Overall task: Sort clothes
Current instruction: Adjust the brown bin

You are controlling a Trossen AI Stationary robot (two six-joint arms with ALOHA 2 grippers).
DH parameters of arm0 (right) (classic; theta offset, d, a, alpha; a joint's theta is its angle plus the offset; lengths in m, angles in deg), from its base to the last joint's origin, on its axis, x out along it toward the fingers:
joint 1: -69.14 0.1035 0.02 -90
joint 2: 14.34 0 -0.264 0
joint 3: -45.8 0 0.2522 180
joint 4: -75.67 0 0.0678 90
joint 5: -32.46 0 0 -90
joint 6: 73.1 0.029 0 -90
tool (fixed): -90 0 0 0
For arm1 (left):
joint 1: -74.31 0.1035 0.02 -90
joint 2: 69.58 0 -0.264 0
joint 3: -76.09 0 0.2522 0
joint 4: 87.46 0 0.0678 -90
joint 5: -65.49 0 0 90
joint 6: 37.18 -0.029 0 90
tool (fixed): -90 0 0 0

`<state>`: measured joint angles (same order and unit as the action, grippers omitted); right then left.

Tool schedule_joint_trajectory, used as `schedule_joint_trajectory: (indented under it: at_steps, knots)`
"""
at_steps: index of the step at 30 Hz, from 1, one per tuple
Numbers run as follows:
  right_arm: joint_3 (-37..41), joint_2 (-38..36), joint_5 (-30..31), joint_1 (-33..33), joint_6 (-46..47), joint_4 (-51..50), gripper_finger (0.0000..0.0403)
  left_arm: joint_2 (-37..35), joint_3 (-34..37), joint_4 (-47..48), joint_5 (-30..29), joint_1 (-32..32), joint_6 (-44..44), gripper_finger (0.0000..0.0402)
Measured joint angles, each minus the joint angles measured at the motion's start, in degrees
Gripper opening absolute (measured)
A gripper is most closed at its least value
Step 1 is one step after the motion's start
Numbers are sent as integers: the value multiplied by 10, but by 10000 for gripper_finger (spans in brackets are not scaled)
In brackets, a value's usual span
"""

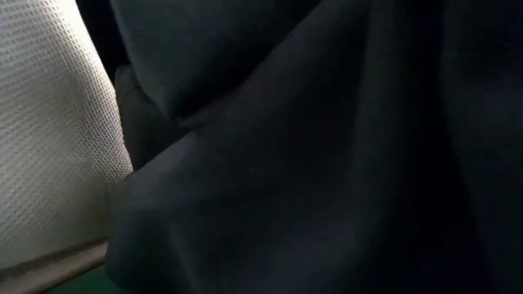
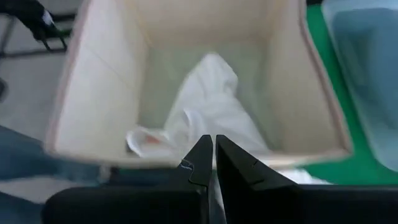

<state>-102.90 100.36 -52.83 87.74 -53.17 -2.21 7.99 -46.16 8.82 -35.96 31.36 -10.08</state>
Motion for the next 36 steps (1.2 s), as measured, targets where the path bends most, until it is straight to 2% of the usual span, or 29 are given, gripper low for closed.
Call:
schedule_joint_trajectory:
  at_steps: [4, 7, 12, 18, 26, 36]
  knots:
    - [1, -40, 26, 6, -22, -54, 12, -4, 53, -42, 0, -9, 71, 4]
    - [1, -73, 46, 11, -37, -94, 12, -4, 106, -100, 15, -18, 112, 5]
    - [1, -128, 83, 10, -48, -127, 12, 4, 210, -251, 35, -49, 138, 0]
    - [1, -182, 103, 11, -76, -127, 12, 19, 276, -281, 48, -75, 272, 0]
    - [2, -220, 105, 10, -105, -130, 12, 62, 291, -309, 96, -88, 364, 0]
    - [2, -227, 105, 10, -138, -135, 12, 148, 191, -316, 117, -89, 380, 0]
